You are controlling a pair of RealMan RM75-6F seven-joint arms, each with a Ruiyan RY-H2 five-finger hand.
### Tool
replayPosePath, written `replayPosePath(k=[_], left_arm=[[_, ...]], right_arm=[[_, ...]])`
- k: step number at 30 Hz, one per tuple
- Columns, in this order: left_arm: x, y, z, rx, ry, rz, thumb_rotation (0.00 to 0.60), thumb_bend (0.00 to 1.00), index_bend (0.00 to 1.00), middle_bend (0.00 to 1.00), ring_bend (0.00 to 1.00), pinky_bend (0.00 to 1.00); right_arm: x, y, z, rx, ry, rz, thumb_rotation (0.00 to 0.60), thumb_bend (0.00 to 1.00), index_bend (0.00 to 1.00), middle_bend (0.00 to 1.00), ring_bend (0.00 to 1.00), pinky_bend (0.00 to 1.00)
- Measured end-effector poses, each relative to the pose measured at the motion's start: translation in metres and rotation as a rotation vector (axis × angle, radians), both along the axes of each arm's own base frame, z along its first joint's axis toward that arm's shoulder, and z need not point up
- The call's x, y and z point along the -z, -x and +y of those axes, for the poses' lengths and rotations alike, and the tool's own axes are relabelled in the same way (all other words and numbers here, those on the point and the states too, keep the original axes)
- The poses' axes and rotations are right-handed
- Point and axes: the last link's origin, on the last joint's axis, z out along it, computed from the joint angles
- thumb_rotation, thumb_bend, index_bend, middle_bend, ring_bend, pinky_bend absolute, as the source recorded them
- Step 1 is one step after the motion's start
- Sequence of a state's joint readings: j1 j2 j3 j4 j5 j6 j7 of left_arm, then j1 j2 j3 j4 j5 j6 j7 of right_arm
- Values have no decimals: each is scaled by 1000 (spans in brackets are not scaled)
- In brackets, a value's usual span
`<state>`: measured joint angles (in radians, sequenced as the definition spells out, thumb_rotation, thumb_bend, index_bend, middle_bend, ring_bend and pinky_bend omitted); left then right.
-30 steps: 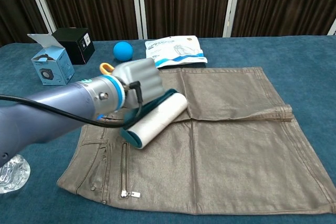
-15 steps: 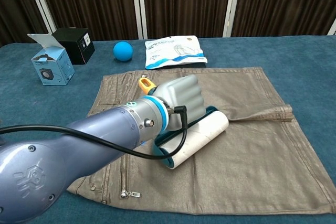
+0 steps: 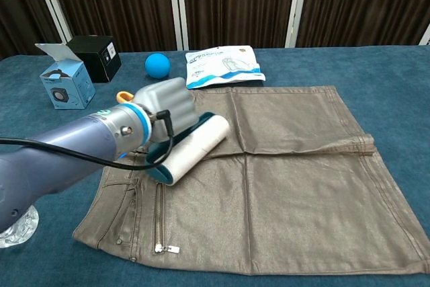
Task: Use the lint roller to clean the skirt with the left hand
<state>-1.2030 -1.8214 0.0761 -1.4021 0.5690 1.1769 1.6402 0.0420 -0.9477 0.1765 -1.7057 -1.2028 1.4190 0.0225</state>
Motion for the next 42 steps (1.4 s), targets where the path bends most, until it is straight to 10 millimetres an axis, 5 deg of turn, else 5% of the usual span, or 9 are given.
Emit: replayPosePath(k=[7, 20, 34, 36, 37, 39, 41, 42], left_arm=[[-25, 55, 15, -163, -77, -66, 600, 855, 684, 484, 459, 524], [-79, 111, 30, -305, -188, -214, 600, 857, 683, 483, 459, 520], [-82, 150, 14, -406, -185, -213, 600, 850, 661, 476, 456, 493], [-82, 154, 12, -420, -189, -222, 600, 779, 602, 439, 423, 430], [-83, 156, 11, -430, -194, -231, 600, 627, 519, 375, 357, 369], [-85, 157, 10, -442, -204, -241, 600, 183, 201, 132, 116, 185], [-88, 158, 8, -457, -221, -241, 600, 6, 15, 5, 1, 51], [-90, 157, 6, -463, -227, -240, 600, 0, 0, 0, 0, 25]], right_arm=[[2, -3, 1, -12, -4, 3, 600, 0, 0, 0, 0, 0], [4, -10, 4, -39, -11, 3, 600, 0, 0, 0, 0, 0], [8, -15, 6, -65, -31, 5, 600, 0, 0, 0, 0, 0], [8, -16, 6, -65, -33, 2, 600, 0, 0, 0, 0, 0], [8, -16, 6, -65, -34, 1, 600, 0, 0, 0, 0, 0], [8, -16, 6, -66, -34, 0, 600, 0, 0, 0, 0, 0], [8, -16, 7, -69, -33, -3, 600, 0, 0, 0, 0, 0], [8, -17, 7, -71, -34, -5, 600, 0, 0, 0, 0, 0]])
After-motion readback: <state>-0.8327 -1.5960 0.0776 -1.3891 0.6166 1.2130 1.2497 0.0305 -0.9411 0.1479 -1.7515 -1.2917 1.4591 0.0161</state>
